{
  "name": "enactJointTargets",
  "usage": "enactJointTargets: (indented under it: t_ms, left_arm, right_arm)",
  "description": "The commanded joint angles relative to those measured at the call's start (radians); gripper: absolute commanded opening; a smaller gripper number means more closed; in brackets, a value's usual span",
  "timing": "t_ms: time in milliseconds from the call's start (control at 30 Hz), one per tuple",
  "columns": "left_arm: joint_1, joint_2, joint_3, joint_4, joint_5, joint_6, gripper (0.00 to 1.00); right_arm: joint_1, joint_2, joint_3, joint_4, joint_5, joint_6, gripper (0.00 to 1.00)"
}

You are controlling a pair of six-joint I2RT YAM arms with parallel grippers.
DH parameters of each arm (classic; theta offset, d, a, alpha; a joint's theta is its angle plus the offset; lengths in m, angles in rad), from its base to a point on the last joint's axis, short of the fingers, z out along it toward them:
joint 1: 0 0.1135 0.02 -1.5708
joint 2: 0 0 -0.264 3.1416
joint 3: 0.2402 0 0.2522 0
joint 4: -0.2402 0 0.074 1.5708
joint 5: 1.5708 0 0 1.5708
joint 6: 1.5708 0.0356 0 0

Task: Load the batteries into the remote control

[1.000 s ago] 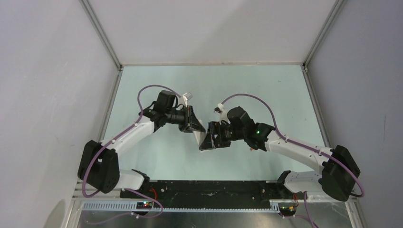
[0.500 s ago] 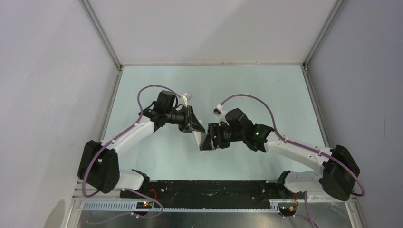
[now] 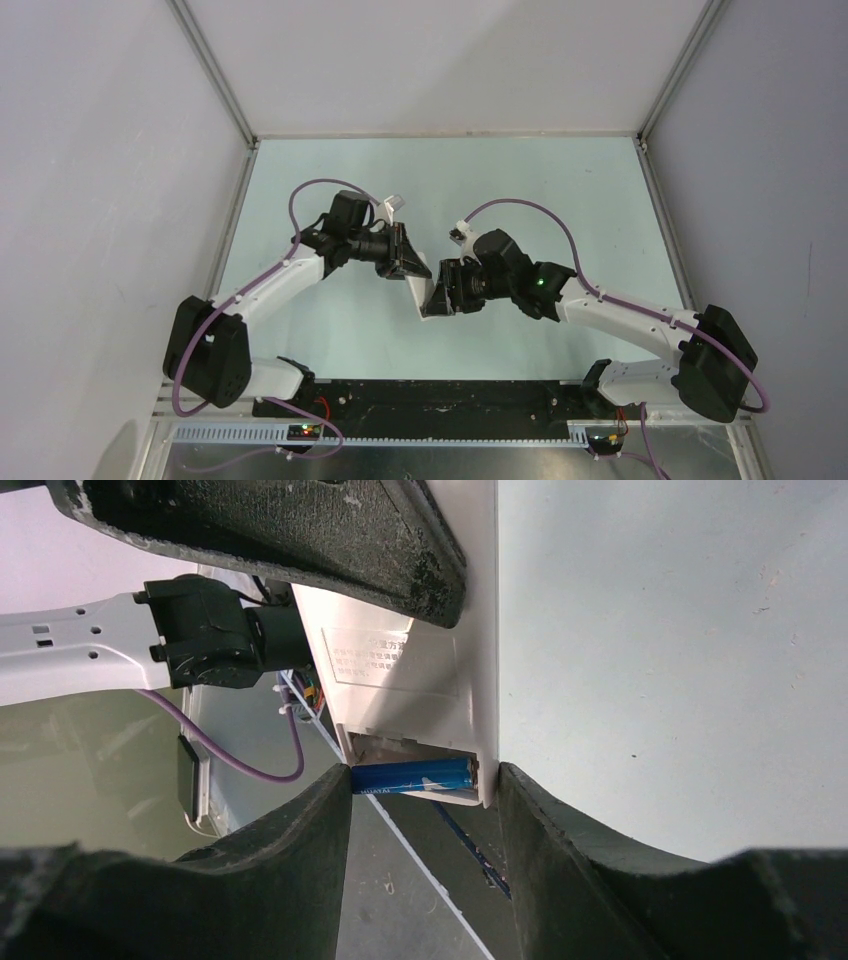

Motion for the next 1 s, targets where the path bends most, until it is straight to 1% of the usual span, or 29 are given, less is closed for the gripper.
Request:
enactJointTargets:
  t_ms: [0, 233, 400, 767, 967]
  left_arm:
    - [-0.006, -0.036, 0.02, 0.023, 0.021, -0.002, 0.0]
    - [-0.006, -0.043, 0.031, 0.023, 0.052, -0.017, 0.0]
    - [-0.007, -0.08, 0.065, 0.023, 0.083, -0.039, 0.0]
    - [-0.007, -0.145, 0.146, 0.057, 0.165, -0.151, 0.0]
    - [-0.01, -0.167, 0.171, 0.068, 0.177, -0.182, 0.0]
  right_arm:
    - [0.009, -0.013, 0.046, 0.052, 0.004, -0.019, 0.46]
    - [0.012, -0.024, 0.046, 0.069, -0.004, -0.024, 0.42]
    - [0.021, -0.059, 0.045, 0.102, -0.001, -0.029, 0.39]
    - [0.035, -0.13, 0.046, 0.121, 0.063, -0.037, 0.38]
    - [0.037, -0.137, 0.047, 0.132, 0.09, -0.026, 0.41]
